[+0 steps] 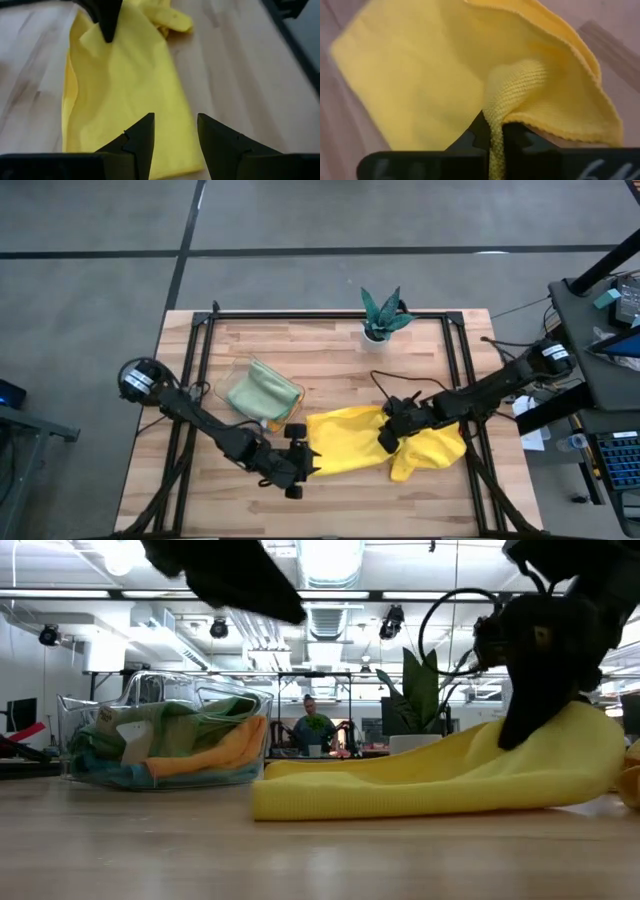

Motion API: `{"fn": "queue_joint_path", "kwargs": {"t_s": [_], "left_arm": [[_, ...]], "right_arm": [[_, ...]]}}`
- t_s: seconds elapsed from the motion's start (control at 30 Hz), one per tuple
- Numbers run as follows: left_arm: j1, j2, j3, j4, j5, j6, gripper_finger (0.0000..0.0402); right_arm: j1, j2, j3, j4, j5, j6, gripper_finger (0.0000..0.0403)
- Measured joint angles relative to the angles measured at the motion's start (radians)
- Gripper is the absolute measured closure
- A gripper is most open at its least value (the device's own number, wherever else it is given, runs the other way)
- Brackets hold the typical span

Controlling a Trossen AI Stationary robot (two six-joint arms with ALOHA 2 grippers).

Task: Fold microfiber towels
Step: Fold the left yellow microfiber cloth

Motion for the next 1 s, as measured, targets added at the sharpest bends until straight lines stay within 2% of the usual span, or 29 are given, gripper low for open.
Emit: {"fn": "queue_joint_path", "kwargs": {"t_s": [0.2,0.43,0.67,0.93,1.0], "left_arm": [[-0.029,-0.063,-0.002,-0.024,-0.004,-0.002,0.0268],[-0.069,-0.132,-0.006,-0.057,-0.007,-0.026,0.0268],[-0.122,-0.156,-0.015,-0.058,-0.038,-0.028,0.0268],[-0.169,-0.156,-0.018,-0.070,-0.053,-0.088,0.0268],[-0.181,-0.156,-0.018,-0.120,-0.054,-0.139,0.0268]], "right_arm": [[0.000,-0.040,0.006,0.013,0.003,0.026,0.0394],[0.000,0.014,0.054,0.072,0.010,0.011,0.0394],[-0.020,0.150,0.180,0.104,0.012,-0.079,0.0394],[-0.052,0.352,0.405,0.061,0.012,-0.234,0.0391],[-0.053,0.401,0.470,0.028,0.014,-0.263,0.0392]]}}
